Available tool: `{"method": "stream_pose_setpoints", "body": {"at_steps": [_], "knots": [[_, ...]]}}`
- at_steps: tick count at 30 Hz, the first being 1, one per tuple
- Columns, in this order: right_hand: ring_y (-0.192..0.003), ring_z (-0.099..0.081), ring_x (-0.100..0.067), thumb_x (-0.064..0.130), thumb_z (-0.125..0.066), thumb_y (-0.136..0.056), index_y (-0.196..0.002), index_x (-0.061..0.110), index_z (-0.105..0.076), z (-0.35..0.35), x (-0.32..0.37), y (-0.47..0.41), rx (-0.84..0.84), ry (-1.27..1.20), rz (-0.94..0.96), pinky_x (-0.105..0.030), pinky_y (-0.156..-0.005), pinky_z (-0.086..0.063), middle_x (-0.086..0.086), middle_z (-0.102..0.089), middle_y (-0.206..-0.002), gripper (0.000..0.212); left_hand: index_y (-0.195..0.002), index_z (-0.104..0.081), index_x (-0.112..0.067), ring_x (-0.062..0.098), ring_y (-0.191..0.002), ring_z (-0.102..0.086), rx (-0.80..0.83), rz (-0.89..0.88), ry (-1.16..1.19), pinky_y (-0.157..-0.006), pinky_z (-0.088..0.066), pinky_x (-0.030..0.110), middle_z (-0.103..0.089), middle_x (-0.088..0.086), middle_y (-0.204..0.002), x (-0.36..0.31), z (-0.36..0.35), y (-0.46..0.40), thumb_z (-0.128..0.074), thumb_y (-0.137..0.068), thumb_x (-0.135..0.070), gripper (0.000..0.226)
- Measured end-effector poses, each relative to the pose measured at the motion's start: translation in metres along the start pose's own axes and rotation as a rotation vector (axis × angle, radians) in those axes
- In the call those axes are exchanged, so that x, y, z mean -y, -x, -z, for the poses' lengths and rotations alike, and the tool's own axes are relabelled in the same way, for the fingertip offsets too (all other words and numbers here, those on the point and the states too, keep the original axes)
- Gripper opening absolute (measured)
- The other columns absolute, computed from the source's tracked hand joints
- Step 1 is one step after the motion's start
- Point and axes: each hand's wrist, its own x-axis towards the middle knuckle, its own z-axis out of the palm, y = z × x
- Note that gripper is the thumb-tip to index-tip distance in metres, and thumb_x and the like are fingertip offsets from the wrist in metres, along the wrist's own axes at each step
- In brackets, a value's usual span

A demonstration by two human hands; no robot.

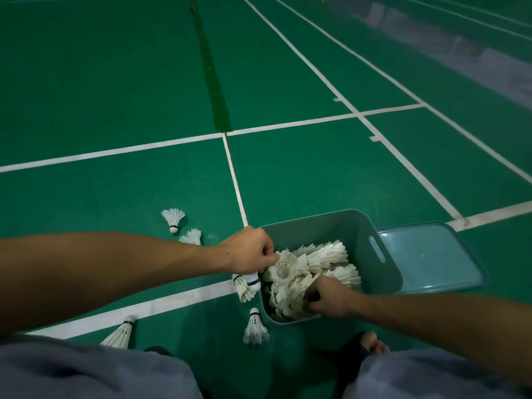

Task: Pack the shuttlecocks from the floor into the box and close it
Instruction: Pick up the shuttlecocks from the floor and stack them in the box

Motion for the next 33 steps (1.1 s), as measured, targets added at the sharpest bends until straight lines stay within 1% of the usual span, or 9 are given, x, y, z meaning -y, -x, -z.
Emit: {"method": "stream_pose_setpoints", "body": {"at_steps": [3, 7, 10, 13, 16, 23, 27, 30, 33], "knots": [[-0.069, -0.061, -0.006, 0.027, -0.077, -0.088, -0.097, 0.012, -0.081, 0.011, 0.004, 0.0, 0.048, -0.002, 0.017, -0.021, -0.065, -0.046, 0.011, -0.068, -0.073, 0.018, -0.07, -0.072, -0.013, 0.006, -0.042, -0.053, 0.011, -0.002, 0.003, -0.045, -0.048, 0.022, -0.069, 0.0, -0.058, -0.003, 0.001, 0.0, -0.063, -0.103, -0.029, 0.037], [-0.088, -0.074, -0.013, 0.027, -0.078, -0.09, -0.107, 0.012, -0.081, 0.039, 0.015, 0.008, 0.027, -0.028, 0.027, -0.03, -0.086, -0.06, -0.001, -0.08, -0.103, 0.023, -0.071, -0.073, -0.014, 0.006, -0.043, -0.053, 0.018, 0.004, 0.0, -0.049, -0.051, 0.027, -0.072, 0.003, -0.062, -0.007, 0.011, -0.001, -0.063, -0.103, -0.03, 0.038], [-0.088, -0.073, -0.011, 0.026, -0.079, -0.088, -0.106, 0.012, -0.08, 0.069, 0.03, 0.026, -0.098, -0.07, 0.073, -0.031, -0.087, -0.061, 0.001, -0.079, -0.104, 0.022, -0.071, -0.073, -0.015, 0.006, -0.044, -0.054, 0.038, 0.018, -0.011, -0.05, -0.049, 0.026, -0.074, 0.005, -0.065, -0.01, 0.02, -0.001, -0.063, -0.103, -0.03, 0.036], [-0.089, -0.062, -0.003, 0.03, -0.083, -0.084, -0.112, 0.023, -0.066, 0.097, 0.043, 0.054, -0.235, -0.083, 0.154, -0.02, -0.077, -0.051, 0.008, -0.067, -0.106, 0.034, -0.074, -0.075, -0.013, 0.008, -0.046, -0.056, 0.05, 0.033, -0.04, -0.047, -0.048, 0.023, -0.075, 0.006, -0.068, -0.016, 0.026, -0.001, -0.064, -0.102, -0.03, 0.034], [-0.102, -0.051, -0.005, 0.043, -0.083, -0.081, -0.121, 0.035, -0.054, 0.106, 0.045, 0.073, -0.284, 0.166, 0.302, -0.024, -0.087, -0.048, 0.01, -0.049, -0.116, 0.05, -0.073, -0.076, -0.013, 0.005, -0.047, -0.056, 0.039, 0.035, -0.033, -0.047, -0.048, 0.02, -0.074, -0.001, -0.064, -0.028, 0.027, -0.005, -0.066, -0.1, -0.03, 0.033], [-0.101, -0.044, -0.013, 0.041, -0.07, -0.093, -0.102, 0.033, -0.069, 0.09, 0.036, 0.061, -0.383, 0.403, 0.502, -0.034, -0.079, -0.051, 0.008, -0.049, -0.107, 0.012, -0.068, -0.077, -0.013, 0.004, -0.045, -0.051, 0.048, 0.051, 0.065, -0.051, -0.046, 0.023, -0.074, -0.002, -0.063, -0.036, 0.016, -0.013, -0.067, -0.098, -0.036, 0.039], [-0.094, -0.055, -0.016, 0.041, -0.062, -0.097, -0.098, 0.029, -0.067, 0.078, 0.018, 0.056, -0.386, 0.403, 0.397, -0.039, -0.074, -0.055, 0.006, -0.061, -0.098, 0.013, -0.075, -0.077, -0.018, 0.005, -0.054, -0.062, 0.007, 0.053, 0.064, -0.057, -0.052, 0.024, -0.075, -0.006, -0.067, -0.027, 0.02, -0.014, -0.064, -0.102, -0.044, 0.039], [-0.084, -0.062, -0.017, 0.038, -0.061, -0.097, -0.094, 0.025, -0.065, 0.068, 0.0, 0.052, -0.341, 0.312, 0.227, -0.04, -0.074, -0.058, 0.004, -0.068, -0.093, 0.014, -0.092, -0.079, -0.018, 0.001, -0.076, -0.071, 0.05, 0.038, 0.025, -0.068, -0.056, 0.014, -0.077, -0.009, -0.085, -0.022, 0.016, -0.011, -0.075, -0.094, -0.021, 0.006], [-0.083, -0.065, -0.017, 0.03, -0.062, -0.096, -0.095, 0.021, -0.068, 0.059, -0.015, 0.047, -0.277, 0.247, 0.121, -0.039, -0.077, -0.059, 0.001, -0.072, -0.093, 0.011, -0.107, -0.078, -0.015, 0.005, -0.088, -0.071, 0.078, 0.007, -0.016, -0.074, -0.053, 0.008, -0.076, -0.006, -0.1, -0.019, 0.013, -0.007, -0.073, -0.091, -0.008, 0.018]]}}
